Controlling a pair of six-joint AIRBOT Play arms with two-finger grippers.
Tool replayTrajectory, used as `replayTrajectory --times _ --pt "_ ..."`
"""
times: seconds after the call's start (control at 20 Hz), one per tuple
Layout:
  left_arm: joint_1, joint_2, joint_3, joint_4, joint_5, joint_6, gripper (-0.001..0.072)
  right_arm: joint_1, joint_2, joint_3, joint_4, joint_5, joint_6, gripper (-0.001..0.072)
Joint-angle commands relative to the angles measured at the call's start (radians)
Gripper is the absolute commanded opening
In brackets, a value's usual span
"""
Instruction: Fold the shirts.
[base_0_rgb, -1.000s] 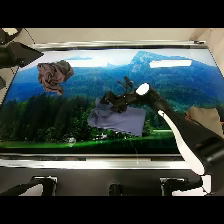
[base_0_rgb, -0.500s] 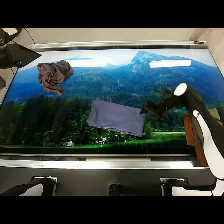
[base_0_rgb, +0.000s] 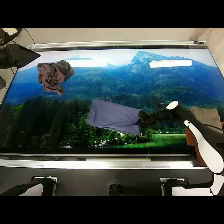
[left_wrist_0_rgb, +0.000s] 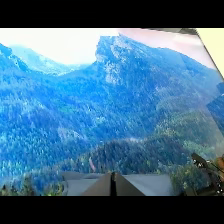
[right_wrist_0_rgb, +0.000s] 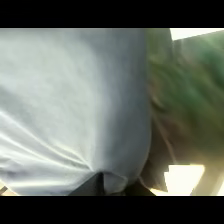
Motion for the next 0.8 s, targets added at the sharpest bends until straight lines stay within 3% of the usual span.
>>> replayTrajectory --times 0.0,0.1,0.2,0.35,0.5,0.65,0.75 --pt "0.000 0.000 0.000 0.000 0.000 0.000 0.0023 -0.022 0.037 0.051 0.124 -0.010 -0.154 0.0057" --pt "0.000 0.000 0.000 0.000 0.001 0.000 0.0023 -0.118 0.110 0.150 0.098 0.053 -0.140 0.0057" --pt "0.000 -0.002 0.000 0.000 0.001 0.001 0.0023 -0.249 0.182 0.262 0.045 0.117 -0.058 0.0056" --pt "0.000 -0.003 0.000 0.000 0.001 0.004 0.0023 -0.443 0.247 0.441 -0.120 0.265 0.040 0.0056" --pt "0.000 -0.003 0.000 0.000 0.001 0.012 0.0023 -0.600 0.272 0.568 -0.233 0.408 0.061 0.0056" --pt "0.000 -0.003 0.000 0.000 0.001 0.027 0.0023 -0.723 0.273 0.647 -0.258 0.428 0.103 0.0056" --pt "-0.001 -0.003 0.000 0.000 0.001 0.027 0.0023 -0.782 0.273 0.663 -0.256 0.355 0.164 0.0056"
